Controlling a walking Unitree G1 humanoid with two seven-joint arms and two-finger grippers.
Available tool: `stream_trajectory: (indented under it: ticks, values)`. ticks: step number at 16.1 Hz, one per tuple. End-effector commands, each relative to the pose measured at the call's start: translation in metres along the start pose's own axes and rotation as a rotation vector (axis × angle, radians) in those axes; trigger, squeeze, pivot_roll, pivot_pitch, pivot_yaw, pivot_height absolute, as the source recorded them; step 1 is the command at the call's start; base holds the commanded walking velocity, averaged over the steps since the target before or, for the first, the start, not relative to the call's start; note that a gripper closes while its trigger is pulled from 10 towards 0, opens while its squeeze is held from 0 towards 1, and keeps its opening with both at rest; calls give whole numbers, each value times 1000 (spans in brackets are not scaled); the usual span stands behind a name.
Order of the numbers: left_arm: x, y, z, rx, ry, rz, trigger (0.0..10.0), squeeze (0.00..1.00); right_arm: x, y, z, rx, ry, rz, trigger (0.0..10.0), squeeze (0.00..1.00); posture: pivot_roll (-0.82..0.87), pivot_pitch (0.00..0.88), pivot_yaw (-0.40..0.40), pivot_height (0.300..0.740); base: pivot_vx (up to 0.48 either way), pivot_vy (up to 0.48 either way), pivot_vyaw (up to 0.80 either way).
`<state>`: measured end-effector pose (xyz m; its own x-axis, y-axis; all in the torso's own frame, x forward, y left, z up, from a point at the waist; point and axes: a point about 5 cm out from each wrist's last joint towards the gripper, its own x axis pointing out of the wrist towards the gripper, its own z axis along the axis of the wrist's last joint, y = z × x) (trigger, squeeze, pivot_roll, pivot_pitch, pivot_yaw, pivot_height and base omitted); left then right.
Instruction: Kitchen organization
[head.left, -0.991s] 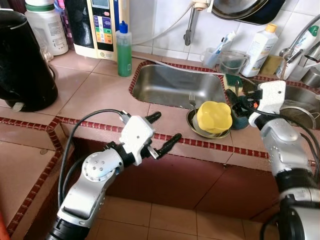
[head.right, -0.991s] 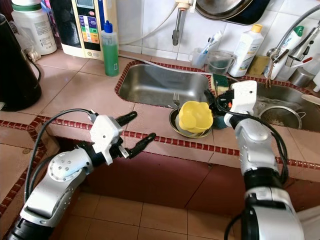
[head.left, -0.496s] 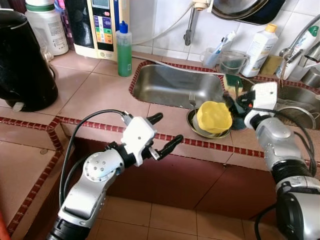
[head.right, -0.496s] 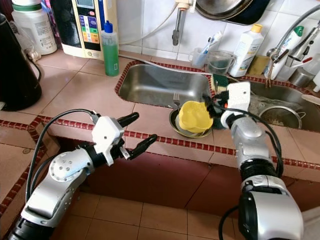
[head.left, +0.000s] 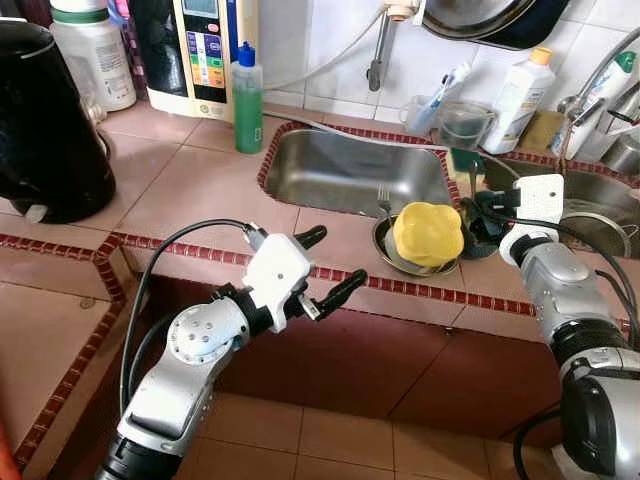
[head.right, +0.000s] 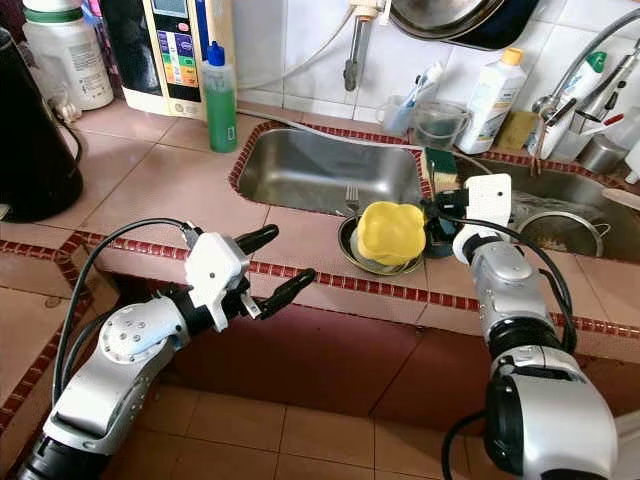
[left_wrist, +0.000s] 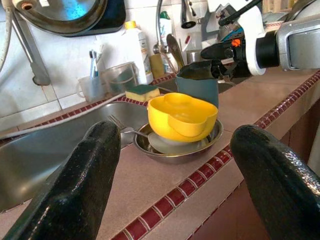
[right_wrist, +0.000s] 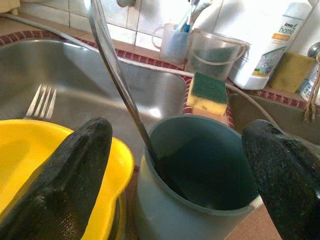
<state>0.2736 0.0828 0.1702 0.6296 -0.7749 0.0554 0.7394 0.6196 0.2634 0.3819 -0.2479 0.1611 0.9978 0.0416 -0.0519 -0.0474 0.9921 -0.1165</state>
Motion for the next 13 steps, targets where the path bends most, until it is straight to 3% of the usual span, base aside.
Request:
stream_trajectory:
  ticks: [1, 6, 11, 12, 13]
  values:
    - [2, -3, 4, 3, -8, -6, 10000, 0, 2, -8, 13, -15, -31, -5, 10000, 0, 41, 0, -102, 732, 0, 0, 0]
    - [0, -4, 6, -13, -6, 24, 10000, 0, 6, -3, 26, -43, -63, 46, 10000, 0, 46, 3, -118, 732, 0, 0, 0]
    - [-8, -8, 5, -41, 21, 57, 10000, 0, 11, 5, 38, -48, -101, 95, 10000, 0, 51, 66, -125, 732, 0, 0, 0]
    - [-9, -9, 6, -45, 24, 61, 10000, 0, 12, 5, 40, -51, -102, 96, 9569, 0, 50, 83, -125, 732, 0, 0, 0]
    - [-10, -9, 6, -48, 28, 63, 10000, 0, 12, 5, 41, -52, -102, 97, 9961, 0, 50, 90, -125, 732, 0, 0, 0]
